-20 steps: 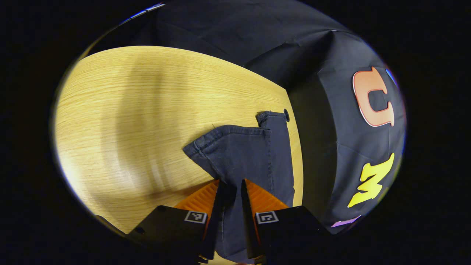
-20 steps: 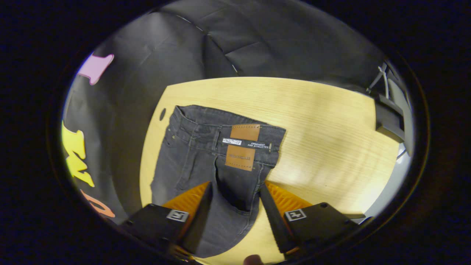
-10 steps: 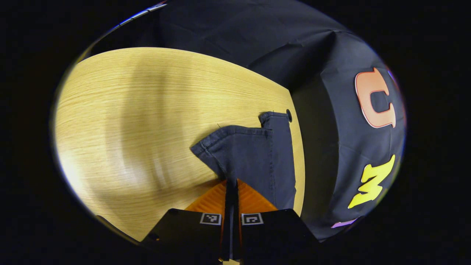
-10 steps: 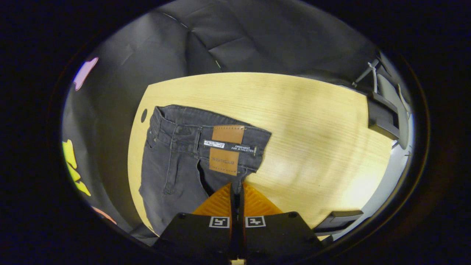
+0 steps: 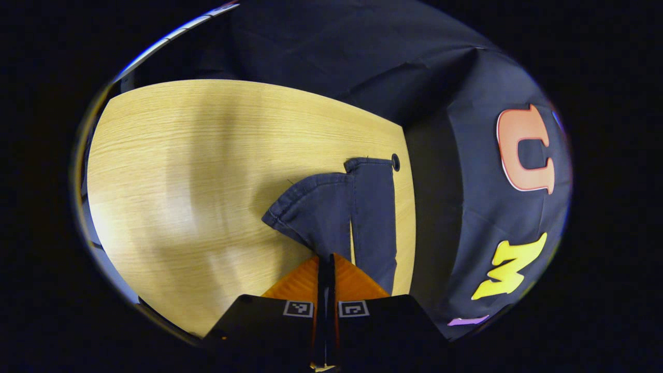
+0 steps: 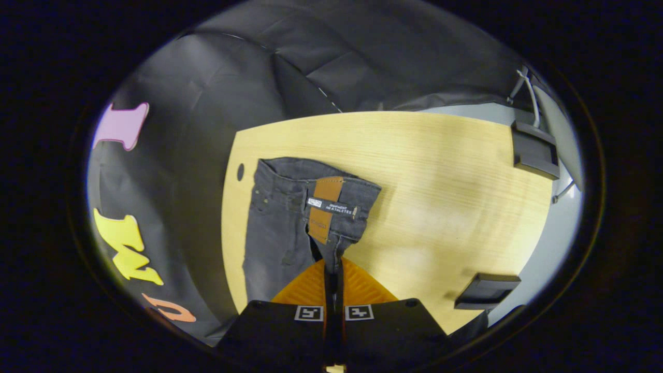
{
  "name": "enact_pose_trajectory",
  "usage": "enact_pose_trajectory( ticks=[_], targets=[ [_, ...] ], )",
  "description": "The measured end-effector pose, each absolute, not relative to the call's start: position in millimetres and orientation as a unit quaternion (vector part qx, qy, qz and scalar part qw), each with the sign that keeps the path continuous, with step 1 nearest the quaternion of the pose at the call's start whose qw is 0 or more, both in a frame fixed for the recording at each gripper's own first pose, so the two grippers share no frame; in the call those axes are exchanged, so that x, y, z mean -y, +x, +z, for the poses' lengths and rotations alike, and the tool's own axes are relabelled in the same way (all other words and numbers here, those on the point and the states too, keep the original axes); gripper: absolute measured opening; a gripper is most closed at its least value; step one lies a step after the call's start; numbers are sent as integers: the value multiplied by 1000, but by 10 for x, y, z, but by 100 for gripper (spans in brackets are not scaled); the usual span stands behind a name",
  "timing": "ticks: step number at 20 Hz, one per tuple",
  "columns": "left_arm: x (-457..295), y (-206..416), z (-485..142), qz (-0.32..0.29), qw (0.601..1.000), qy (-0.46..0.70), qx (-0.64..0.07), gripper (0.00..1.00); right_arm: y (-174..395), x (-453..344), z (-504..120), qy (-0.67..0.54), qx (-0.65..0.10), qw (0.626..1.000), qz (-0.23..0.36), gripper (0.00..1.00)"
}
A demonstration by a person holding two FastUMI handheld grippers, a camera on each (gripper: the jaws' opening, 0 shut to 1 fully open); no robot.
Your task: Grasp the waist and the cuffs of the jeans and fold them to make the two legs overlap; first hold the waist and fold one-third of the jeans toward the cuffs, then hold the cuffs and fold the remaining one-third in the same direction to finish folding.
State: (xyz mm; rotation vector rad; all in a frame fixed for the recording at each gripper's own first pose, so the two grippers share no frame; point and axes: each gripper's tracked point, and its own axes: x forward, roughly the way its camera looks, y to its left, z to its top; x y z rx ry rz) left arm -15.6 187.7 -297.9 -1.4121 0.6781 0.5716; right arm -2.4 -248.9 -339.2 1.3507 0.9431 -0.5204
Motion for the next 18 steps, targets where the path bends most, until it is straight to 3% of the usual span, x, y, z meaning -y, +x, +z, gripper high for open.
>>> enact_pose_trajectory(
  ticks=[7, 13, 18],
  targets=[
    [-2028, 325, -2563, 254, 643, -661, -291, 4, 715, 2422, -2618, 596, -397, 679, -163, 1],
    [-2190, 1091, -2569, 251, 624, -674, -305, 4, 1470, 2461, -2689, 592, -405, 679, -155, 0],
    [-2179, 1819, -2944, 217, 657, -629, -355, 4, 2059, 2455, -3013, 577, -409, 688, -158, 1]
  ],
)
